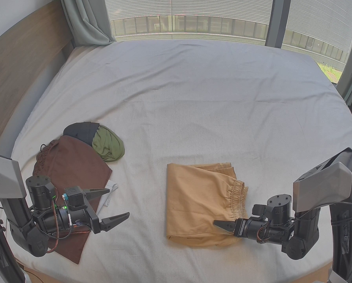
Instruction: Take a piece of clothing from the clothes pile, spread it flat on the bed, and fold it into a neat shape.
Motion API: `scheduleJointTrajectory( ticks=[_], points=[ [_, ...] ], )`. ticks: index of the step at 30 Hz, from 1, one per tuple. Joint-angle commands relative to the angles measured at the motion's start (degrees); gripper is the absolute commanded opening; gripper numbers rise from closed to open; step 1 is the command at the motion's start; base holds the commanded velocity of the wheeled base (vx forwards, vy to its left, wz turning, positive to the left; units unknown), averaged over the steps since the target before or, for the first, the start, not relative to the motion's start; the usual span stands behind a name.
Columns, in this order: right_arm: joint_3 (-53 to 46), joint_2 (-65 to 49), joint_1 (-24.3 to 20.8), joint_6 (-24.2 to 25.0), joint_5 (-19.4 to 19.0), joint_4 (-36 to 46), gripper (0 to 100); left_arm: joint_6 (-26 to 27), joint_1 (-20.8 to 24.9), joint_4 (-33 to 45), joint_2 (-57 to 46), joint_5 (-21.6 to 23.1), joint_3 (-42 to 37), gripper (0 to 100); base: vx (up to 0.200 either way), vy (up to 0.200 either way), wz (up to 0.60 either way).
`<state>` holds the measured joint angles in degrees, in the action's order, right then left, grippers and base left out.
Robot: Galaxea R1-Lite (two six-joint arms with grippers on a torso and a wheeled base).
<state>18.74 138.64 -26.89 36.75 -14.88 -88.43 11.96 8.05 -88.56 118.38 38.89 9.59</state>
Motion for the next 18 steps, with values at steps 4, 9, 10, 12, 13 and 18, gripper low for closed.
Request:
scheduleJointTrajectory(
  ticks=[4, 9, 10, 12, 13, 18],
  points=[
    [0.34, -0.13, -0.09, -0.02, 0.12, -0.16, 100, -0.01, 0.04, -0.03, 0.09, 0.05, -0.1, 100, 0.0, 0.0, 0.0],
    [0.34, -0.13, -0.09, -0.02, 0.21, -0.16, 100, 0.08, 0.04, -0.03, 0.09, -0.04, -0.28, 100, 0.0, 0.0, 0.0],
    [0.34, -0.13, -0.09, -0.02, 0.21, -0.16, 0, 0.08, 0.04, -0.03, 0.09, 0.05, -0.28, 100, 0.0, 0.0, 0.0],
    [0.34, -0.13, -0.09, -0.02, 0.21, -0.16, 0, 0.08, 0.04, -0.03, 0.09, 0.05, -0.28, 100, 0.0, 0.0, 0.0],
    [0.34, -0.13, -0.09, -0.02, 0.21, -0.16, 0, 0.08, 0.04, -0.03, 0.01, 0.05, -0.28, 100, 0.0, 0.0, 0.0],
    [0.25, -0.3, -0.27, -0.02, 0.21, -0.16, 0, 0.08, 0.04, -0.03, -0.08, 0.05, -0.37, 100, 0.0, 0.0, 0.0]
  ],
)
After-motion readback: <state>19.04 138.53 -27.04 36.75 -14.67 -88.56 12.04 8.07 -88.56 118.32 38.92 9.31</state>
